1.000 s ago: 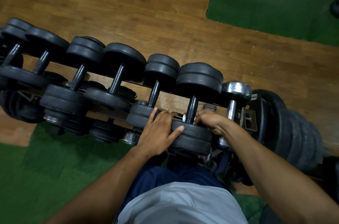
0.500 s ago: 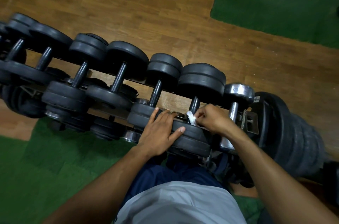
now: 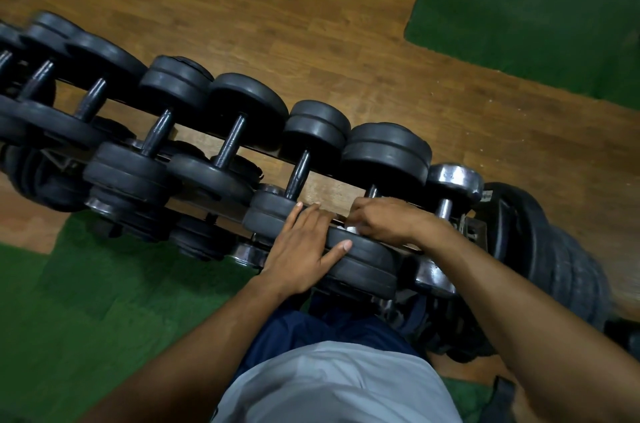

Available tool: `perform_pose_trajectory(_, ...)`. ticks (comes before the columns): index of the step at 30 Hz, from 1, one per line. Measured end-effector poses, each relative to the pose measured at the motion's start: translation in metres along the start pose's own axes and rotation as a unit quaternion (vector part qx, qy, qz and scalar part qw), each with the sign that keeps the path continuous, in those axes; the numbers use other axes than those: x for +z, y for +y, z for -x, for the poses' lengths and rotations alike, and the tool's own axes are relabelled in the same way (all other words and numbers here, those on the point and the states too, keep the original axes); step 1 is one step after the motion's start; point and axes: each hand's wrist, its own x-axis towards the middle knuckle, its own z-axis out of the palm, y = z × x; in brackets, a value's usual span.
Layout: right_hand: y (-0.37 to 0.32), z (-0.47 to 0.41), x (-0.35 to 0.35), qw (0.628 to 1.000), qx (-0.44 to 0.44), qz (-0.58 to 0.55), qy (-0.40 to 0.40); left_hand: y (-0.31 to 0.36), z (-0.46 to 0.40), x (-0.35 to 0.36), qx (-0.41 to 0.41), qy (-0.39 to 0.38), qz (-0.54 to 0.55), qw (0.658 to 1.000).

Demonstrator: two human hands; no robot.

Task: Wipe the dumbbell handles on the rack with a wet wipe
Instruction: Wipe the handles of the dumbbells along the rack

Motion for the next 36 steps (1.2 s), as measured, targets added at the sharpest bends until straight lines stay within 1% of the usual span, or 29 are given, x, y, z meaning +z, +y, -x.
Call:
perform_pose_trajectory(3,-0.007,-0.008,-0.013,0.996,-0.008,0.082,-0.031,0.000,0.000,-0.001,0.001,0.003,0.007,1.000)
perform_pose_trajectory(8,-0.028,-0.028,-0.019,0.972,0.060,0.219,-0.059,-0.002,-0.001,-0.002,0.002,-0.006,0.000,1.000)
perform_pose_trajectory(11,-0.037,-0.037,-0.022,0.957,0.076,0.276,-0.053,-0.003,-0.002,-0.001,0.002,-0.016,0.002,1.000)
perform_pose_trajectory(13,-0.039,-0.040,-0.024,0.949,0.085,0.302,-0.022,-0.003,-0.002,-0.001,0.002,-0.017,-0.002,1.000)
perform_pose_trajectory(17,-0.028,-0.040,-0.032,0.951,0.133,0.272,0.065,-0.003,-0.001,-0.001,0.002,-0.016,-0.005,1.000)
perform_pose_trajectory(20,-0.026,-0.038,-0.027,0.950,0.142,0.263,0.091,-0.003,-0.001,-0.002,0.004,-0.017,-0.007,1.000)
perform_pose_trajectory(27,-0.023,-0.035,-0.024,0.947,0.135,0.276,0.094,-0.004,-0.001,-0.002,0.004,-0.019,-0.003,1.000)
perform_pose_trajectory(29,-0.017,-0.034,-0.025,0.956,0.106,0.260,0.082,-0.004,-0.002,-0.002,0.005,-0.020,-0.005,1.000)
perform_pose_trajectory(32,-0.008,-0.028,-0.030,0.968,0.047,0.245,0.038,-0.004,-0.001,-0.001,0.007,-0.018,-0.005,1.000)
perform_pose_trajectory(34,-0.005,-0.025,-0.030,0.961,0.051,0.267,0.055,-0.004,-0.001,-0.002,0.006,-0.016,-0.005,1.000)
perform_pose_trajectory(36,-0.007,-0.025,-0.027,0.952,0.079,0.285,0.080,-0.003,0.000,-0.002,0.004,-0.017,-0.004,1.000)
